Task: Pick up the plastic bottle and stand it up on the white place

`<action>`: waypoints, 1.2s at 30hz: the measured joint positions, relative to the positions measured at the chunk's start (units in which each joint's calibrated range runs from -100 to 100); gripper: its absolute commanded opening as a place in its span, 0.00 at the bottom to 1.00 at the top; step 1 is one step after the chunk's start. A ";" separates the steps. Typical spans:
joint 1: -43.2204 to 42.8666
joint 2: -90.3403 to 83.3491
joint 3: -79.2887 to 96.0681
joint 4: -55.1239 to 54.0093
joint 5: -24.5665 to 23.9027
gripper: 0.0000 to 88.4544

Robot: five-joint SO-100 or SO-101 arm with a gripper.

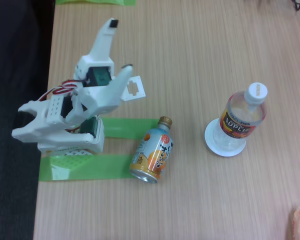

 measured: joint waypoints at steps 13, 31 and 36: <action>0.22 -0.34 3.52 -22.26 5.68 0.35; 0.37 -0.34 6.96 -45.54 -0.37 0.36; 0.37 -0.34 7.95 -45.62 -5.89 0.36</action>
